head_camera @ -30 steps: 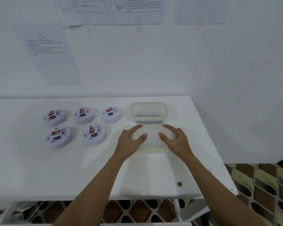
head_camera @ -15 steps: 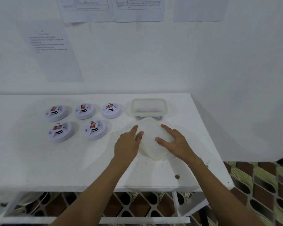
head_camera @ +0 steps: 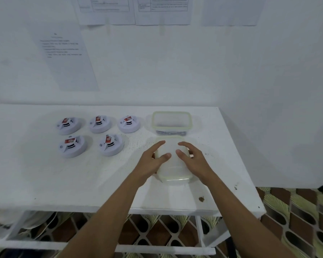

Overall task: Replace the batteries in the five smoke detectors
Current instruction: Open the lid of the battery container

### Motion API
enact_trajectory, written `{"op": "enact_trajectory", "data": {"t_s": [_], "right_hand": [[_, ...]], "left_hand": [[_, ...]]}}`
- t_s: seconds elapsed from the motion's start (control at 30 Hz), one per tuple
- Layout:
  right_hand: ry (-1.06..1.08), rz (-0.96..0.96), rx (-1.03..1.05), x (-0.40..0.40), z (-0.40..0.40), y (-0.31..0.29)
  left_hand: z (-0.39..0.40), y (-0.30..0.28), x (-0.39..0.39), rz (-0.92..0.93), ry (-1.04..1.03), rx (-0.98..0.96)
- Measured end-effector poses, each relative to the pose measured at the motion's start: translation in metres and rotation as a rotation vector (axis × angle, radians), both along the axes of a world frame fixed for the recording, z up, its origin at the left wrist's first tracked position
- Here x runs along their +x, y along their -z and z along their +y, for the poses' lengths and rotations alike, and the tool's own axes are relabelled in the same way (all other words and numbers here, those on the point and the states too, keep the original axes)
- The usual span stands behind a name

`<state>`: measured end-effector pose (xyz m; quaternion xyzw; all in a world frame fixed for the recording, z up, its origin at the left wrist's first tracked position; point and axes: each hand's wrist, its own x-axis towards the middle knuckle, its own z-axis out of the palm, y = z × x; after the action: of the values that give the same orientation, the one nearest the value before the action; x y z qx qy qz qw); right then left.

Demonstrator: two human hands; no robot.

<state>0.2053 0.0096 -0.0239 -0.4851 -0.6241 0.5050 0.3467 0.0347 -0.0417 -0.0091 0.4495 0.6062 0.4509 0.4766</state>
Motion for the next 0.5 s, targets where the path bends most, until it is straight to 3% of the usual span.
{"op": "enact_trajectory", "data": {"t_s": [0.27, 0.5], "right_hand": [[-0.086, 0.072, -0.020, -0.003, 0.003, 0.001], [-0.035, 0.080, 0.054, 0.000, 0.007, 0.002]], "left_hand": [[0.005, 0.015, 0.001, -0.010, -0.106, 0.074], [0.016, 0.020, -0.011, 0.184, -0.125, 0.082]]}}
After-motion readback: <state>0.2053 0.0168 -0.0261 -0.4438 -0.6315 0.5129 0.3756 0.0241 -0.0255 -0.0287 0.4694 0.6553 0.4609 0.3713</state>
